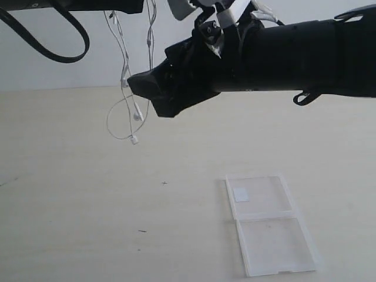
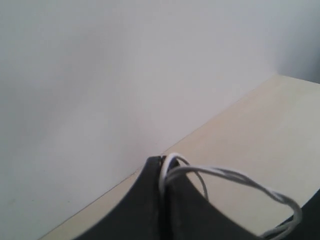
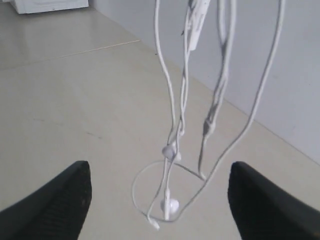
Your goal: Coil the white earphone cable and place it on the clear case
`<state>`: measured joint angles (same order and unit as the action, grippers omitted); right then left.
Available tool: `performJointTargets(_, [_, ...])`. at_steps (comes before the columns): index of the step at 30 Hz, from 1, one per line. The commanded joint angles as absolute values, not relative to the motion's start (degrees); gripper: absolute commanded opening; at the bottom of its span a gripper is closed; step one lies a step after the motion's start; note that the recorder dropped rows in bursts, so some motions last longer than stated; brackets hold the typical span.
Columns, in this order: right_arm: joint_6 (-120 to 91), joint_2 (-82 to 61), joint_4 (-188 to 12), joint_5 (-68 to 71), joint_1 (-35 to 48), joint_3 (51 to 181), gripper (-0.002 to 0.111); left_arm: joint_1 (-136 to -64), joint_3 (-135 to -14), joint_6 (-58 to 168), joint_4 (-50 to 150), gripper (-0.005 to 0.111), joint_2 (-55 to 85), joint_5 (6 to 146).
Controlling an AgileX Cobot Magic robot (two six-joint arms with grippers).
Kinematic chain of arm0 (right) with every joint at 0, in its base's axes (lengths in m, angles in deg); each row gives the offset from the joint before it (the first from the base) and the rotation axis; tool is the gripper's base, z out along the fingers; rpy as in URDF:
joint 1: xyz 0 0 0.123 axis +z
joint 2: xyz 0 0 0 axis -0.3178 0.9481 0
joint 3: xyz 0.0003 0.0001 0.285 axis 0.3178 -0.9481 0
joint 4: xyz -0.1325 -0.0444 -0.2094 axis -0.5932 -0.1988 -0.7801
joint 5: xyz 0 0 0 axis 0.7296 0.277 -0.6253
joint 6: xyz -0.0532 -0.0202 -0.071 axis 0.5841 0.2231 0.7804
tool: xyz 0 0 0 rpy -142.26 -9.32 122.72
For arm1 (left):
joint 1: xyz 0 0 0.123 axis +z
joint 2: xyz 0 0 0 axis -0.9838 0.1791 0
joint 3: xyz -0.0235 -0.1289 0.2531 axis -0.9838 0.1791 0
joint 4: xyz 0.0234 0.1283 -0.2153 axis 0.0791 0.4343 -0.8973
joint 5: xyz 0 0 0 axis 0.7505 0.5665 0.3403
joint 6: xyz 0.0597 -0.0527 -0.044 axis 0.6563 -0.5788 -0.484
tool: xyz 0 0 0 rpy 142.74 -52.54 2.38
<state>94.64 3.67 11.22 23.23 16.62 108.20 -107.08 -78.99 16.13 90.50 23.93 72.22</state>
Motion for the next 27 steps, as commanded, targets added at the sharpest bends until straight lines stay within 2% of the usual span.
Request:
performJointTargets(1, [91.2, 4.3, 11.7, 20.5, 16.8, 109.4, 0.073, -107.0, -79.4, 15.5, 90.3, 0.000, 23.9, 74.0])
performJointTargets(15, [89.7, 9.6, 11.7, 19.7, 16.8, 112.6, 0.073, -107.0, -79.4, 15.5, 90.3, 0.000, 23.9, 75.3])
performJointTargets(22, [88.2, 12.6, 11.7, 21.6, 16.8, 115.9, 0.080, -107.0, -79.4, 15.6, 90.3, 0.000, 23.9, 75.3])
performJointTargets(27, [87.4, 14.3, 11.7, 22.5, 16.8, 116.8, 0.080, -107.0, -79.4, 15.6, 90.3, 0.000, 23.9, 75.4])
